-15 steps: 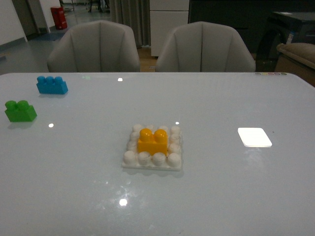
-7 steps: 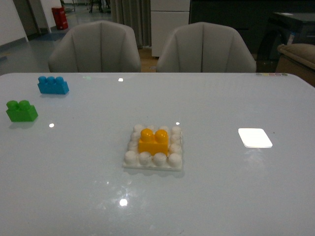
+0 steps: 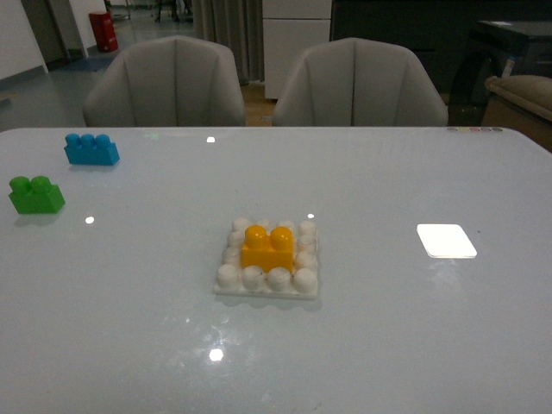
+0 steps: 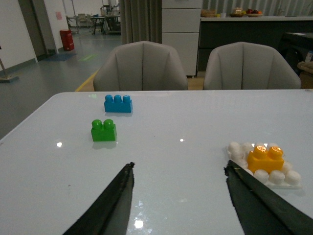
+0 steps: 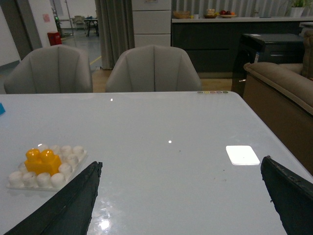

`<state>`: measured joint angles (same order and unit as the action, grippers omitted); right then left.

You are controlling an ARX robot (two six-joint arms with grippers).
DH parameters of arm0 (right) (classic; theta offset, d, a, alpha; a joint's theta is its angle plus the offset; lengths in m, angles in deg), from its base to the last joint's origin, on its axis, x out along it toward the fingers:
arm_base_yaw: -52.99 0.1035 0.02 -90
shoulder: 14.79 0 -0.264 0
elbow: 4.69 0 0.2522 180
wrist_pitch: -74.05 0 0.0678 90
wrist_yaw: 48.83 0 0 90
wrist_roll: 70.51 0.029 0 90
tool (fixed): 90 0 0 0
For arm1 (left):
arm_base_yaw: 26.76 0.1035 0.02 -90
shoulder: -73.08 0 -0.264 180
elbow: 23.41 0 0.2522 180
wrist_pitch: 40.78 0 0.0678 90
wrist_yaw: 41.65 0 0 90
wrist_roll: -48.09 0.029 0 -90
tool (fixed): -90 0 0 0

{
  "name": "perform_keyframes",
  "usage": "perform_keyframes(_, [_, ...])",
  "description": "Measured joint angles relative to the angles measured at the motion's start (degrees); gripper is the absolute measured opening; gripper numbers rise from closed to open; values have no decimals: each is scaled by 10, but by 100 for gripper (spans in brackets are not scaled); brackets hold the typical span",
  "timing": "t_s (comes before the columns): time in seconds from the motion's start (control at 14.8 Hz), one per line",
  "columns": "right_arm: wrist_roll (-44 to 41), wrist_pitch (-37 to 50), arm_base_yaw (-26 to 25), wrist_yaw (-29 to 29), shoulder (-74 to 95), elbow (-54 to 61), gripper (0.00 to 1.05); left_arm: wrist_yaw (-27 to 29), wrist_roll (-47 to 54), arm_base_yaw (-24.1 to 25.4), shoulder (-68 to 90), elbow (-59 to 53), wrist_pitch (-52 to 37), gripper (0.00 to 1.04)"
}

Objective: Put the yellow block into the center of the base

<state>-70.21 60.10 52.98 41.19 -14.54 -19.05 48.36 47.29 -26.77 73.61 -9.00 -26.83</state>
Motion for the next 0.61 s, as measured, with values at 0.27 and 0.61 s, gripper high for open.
perform_keyframes(0.27, [0,0,0,0,0,0,98,0,0,0,0,0,0,98])
perform_keyframes(0.61, [0,0,0,0,0,0,98,0,0,0,0,0,0,98])
